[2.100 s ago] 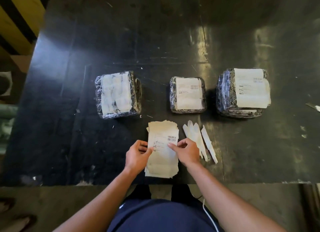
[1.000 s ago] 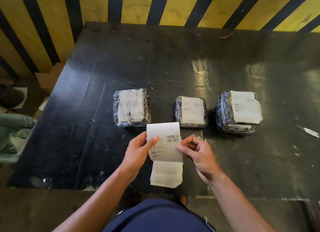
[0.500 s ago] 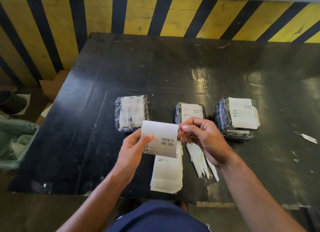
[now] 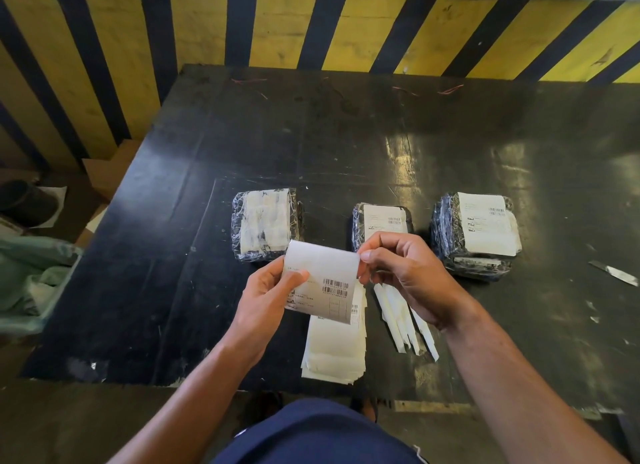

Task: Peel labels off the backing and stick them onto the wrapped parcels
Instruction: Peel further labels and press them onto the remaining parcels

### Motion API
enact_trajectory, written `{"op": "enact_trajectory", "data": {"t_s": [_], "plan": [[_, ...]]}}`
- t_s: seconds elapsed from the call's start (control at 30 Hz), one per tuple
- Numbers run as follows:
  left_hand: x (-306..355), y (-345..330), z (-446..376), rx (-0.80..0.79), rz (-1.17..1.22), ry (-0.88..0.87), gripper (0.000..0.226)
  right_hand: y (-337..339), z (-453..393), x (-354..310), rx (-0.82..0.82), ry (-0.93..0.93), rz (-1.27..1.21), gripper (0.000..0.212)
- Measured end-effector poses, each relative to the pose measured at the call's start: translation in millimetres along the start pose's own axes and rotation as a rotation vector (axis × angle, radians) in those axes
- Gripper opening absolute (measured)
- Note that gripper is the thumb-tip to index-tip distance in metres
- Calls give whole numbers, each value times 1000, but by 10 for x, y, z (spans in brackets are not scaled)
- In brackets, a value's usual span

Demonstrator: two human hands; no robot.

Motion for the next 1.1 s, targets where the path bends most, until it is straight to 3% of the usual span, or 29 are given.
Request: {"op": "enact_trajectory", "data": {"t_s": [0.2, 0.6, 0.87, 1.03, 1.1], "plan": [[11, 0, 17, -10, -10, 12, 23, 3, 1, -6, 0, 3, 14, 14], [29, -53, 7, -54, -21, 12, 26, 2, 34, -16, -1, -3, 39, 23], [-53, -27, -53, -60, -42, 56, 19, -99, 27, 44, -50, 1, -126, 17], [156, 44, -6, 168, -223, -90, 20, -176, 20, 61, -11, 33, -187, 19], [280, -68, 28, 112, -221, -195, 14, -194, 17, 74, 10, 40, -193, 18]]}}
Point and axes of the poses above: each hand's wrist, its own z-axis away from the middle knuckle, its own y-axis out of the back of the hand, x = y × z, the point moved 9 cm from there along -z, towards the middle knuckle, and after that the axes turned 13 degrees about -x, right-handed, at the moved point
